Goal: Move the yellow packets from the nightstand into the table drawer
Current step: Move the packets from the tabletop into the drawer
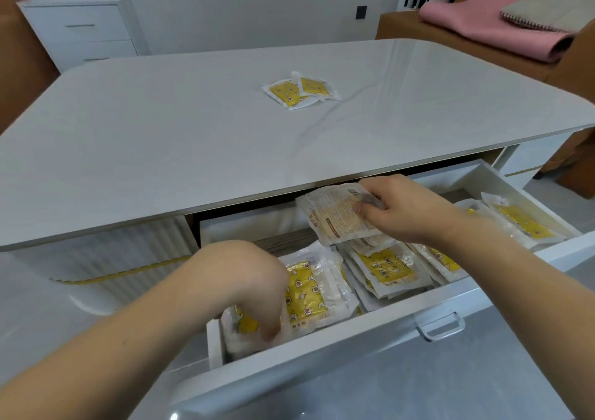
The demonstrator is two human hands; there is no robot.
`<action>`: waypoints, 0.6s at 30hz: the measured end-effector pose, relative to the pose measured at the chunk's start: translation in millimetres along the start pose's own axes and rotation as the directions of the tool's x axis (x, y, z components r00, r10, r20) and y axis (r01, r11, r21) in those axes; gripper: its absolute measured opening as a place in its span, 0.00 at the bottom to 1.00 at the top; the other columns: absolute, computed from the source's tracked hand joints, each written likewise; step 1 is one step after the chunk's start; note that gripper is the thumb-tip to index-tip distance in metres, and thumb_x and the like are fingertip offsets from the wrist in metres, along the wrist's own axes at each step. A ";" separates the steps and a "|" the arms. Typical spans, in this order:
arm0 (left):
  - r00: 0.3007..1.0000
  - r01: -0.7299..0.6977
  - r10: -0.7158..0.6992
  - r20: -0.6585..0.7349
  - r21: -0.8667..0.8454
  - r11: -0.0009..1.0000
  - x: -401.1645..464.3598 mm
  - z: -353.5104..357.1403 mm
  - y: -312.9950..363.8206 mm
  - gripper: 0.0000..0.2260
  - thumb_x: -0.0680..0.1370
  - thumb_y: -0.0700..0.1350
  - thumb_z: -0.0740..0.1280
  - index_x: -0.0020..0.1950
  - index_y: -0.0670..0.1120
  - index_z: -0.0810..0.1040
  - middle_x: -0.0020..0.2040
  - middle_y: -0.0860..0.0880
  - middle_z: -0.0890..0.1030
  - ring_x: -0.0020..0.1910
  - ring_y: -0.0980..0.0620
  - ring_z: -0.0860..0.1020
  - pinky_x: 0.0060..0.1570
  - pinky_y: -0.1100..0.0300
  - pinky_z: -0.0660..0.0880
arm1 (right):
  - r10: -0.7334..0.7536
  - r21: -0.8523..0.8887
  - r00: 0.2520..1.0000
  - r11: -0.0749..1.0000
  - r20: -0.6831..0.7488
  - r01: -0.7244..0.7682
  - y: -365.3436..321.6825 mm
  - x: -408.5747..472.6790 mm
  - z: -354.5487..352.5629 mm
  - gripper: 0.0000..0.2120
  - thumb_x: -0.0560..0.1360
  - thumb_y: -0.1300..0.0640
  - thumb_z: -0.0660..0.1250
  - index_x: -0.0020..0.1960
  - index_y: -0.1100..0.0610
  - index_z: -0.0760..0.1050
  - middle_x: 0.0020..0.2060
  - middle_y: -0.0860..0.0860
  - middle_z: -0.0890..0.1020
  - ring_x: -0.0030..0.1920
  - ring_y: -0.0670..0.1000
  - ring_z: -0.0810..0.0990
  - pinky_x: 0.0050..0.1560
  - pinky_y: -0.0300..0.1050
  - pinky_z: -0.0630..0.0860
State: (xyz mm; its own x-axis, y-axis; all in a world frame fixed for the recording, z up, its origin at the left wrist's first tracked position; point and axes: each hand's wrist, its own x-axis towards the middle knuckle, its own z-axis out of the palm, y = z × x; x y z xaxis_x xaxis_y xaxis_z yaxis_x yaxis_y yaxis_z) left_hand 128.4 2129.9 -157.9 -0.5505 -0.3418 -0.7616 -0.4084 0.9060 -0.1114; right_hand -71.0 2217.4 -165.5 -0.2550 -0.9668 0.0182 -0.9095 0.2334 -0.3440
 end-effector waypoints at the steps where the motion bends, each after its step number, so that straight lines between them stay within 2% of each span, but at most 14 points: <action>1: 0.998 0.007 -0.007 0.058 -0.010 1.000 0.3 -1.7 -1.7 0.09 0.75 0.51 0.69 0.40 0.47 0.74 0.39 0.53 0.75 0.29 0.52 0.77 0.34 0.60 0.76 | 0.003 0.007 1.000 1.000 -0.001 -0.003 -0.3 -0.1 -0.7 0.11 0.80 0.54 0.62 0.40 0.55 0.70 0.33 0.48 0.73 0.33 0.46 0.70 0.31 0.41 0.63; 3: 0.997 0.011 -0.006 0.073 -0.057 0.998 4.0 -4.9 -11.3 0.07 0.75 0.50 0.68 0.43 0.48 0.76 0.41 0.49 0.77 0.33 0.49 0.80 0.37 0.56 0.77 | 0.008 0.011 1.000 1.000 -0.002 -0.008 -0.3 -0.4 -1.3 0.11 0.80 0.54 0.62 0.39 0.54 0.70 0.34 0.48 0.73 0.33 0.46 0.71 0.31 0.41 0.63; 4: 0.999 0.009 -0.006 0.033 -0.084 0.996 8.0 -5.7 -17.3 0.06 0.76 0.49 0.67 0.45 0.47 0.77 0.43 0.49 0.79 0.33 0.48 0.82 0.36 0.57 0.77 | 0.008 0.010 1.000 1.000 -0.003 -0.008 0.1 -0.4 -1.0 0.10 0.80 0.55 0.62 0.40 0.55 0.70 0.33 0.48 0.73 0.33 0.46 0.71 0.31 0.41 0.63; 6: 0.993 -0.005 -0.015 -0.120 -0.158 0.987 14.5 -6.9 -24.8 0.05 0.77 0.47 0.65 0.48 0.47 0.79 0.47 0.48 0.81 0.35 0.48 0.84 0.33 0.58 0.77 | 0.015 0.012 1.000 1.000 0.009 -0.015 0.8 -0.6 -0.6 0.10 0.80 0.54 0.63 0.41 0.57 0.71 0.33 0.49 0.74 0.33 0.47 0.70 0.32 0.42 0.64; 8: 0.954 -0.048 -0.039 -0.298 -0.277 0.960 20.3 -9.0 -28.6 0.06 0.79 0.45 0.61 0.49 0.48 0.78 0.46 0.48 0.81 0.35 0.47 0.84 0.32 0.57 0.80 | 0.027 0.037 0.999 0.999 0.035 -0.028 1.7 -1.1 -2.2 0.09 0.79 0.53 0.63 0.43 0.57 0.73 0.35 0.49 0.75 0.34 0.48 0.72 0.33 0.43 0.67; 11: 0.882 -0.211 -0.086 -0.464 -0.551 0.807 26.2 -21.2 -25.7 0.07 0.82 0.51 0.61 0.56 0.51 0.75 0.49 0.52 0.79 0.38 0.50 0.85 0.40 0.52 0.83 | 0.060 0.157 0.997 0.985 0.055 -0.068 5.8 -3.0 -12.3 0.06 0.79 0.54 0.65 0.50 0.55 0.78 0.43 0.48 0.82 0.44 0.48 0.80 0.45 0.46 0.77; 13: 0.860 -0.304 -0.110 -0.499 -0.672 0.675 28.1 -32.9 -17.9 0.14 0.81 0.55 0.62 0.65 0.53 0.72 0.55 0.53 0.78 0.43 0.51 0.84 0.45 0.50 0.83 | 0.094 0.216 0.994 0.971 0.063 -0.106 12.5 -5.1 -20.9 0.07 0.79 0.53 0.66 0.53 0.54 0.79 0.47 0.49 0.83 0.48 0.49 0.81 0.53 0.51 0.78; 14: 0.860 -0.320 -0.108 -0.498 -0.693 0.646 30.4 -37.7 -13.7 0.19 0.80 0.56 0.63 0.70 0.53 0.69 0.59 0.53 0.77 0.46 0.51 0.84 0.47 0.50 0.83 | 0.112 0.235 0.991 0.964 0.068 -0.125 17.0 -6.7 -25.5 0.07 0.78 0.53 0.66 0.53 0.54 0.79 0.47 0.50 0.84 0.49 0.51 0.82 0.54 0.54 0.78; 16: 0.856 -0.336 -0.090 -0.509 -0.680 0.652 38.2 -44.9 -5.5 0.27 0.78 0.58 0.65 0.74 0.51 0.65 0.65 0.51 0.75 0.53 0.52 0.81 0.52 0.50 0.81 | 0.148 0.290 0.985 0.942 0.094 -0.169 28.2 -11.5 -34.9 0.06 0.77 0.54 0.68 0.52 0.54 0.79 0.47 0.51 0.84 0.49 0.52 0.83 0.55 0.57 0.79; 18: 0.825 -0.354 -0.106 -0.555 -0.653 0.670 46.9 -50.2 3.2 0.29 0.75 0.60 0.68 0.72 0.51 0.66 0.67 0.52 0.74 0.59 0.53 0.77 0.58 0.50 0.78 | 0.175 0.356 0.977 0.911 0.124 -0.208 40.9 -18.4 -44.0 0.06 0.77 0.54 0.69 0.52 0.54 0.80 0.47 0.51 0.85 0.49 0.51 0.84 0.57 0.56 0.79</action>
State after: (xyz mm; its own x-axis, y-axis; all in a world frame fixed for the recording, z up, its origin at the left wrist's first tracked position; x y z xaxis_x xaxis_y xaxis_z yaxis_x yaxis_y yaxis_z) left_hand 64.7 2104.2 -161.9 -0.8153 -0.5163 -0.2619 -0.5541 0.5647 0.6116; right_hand -117.9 2249.4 -138.6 -0.3677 -0.9164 -0.1585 -0.6583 0.3768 -0.6516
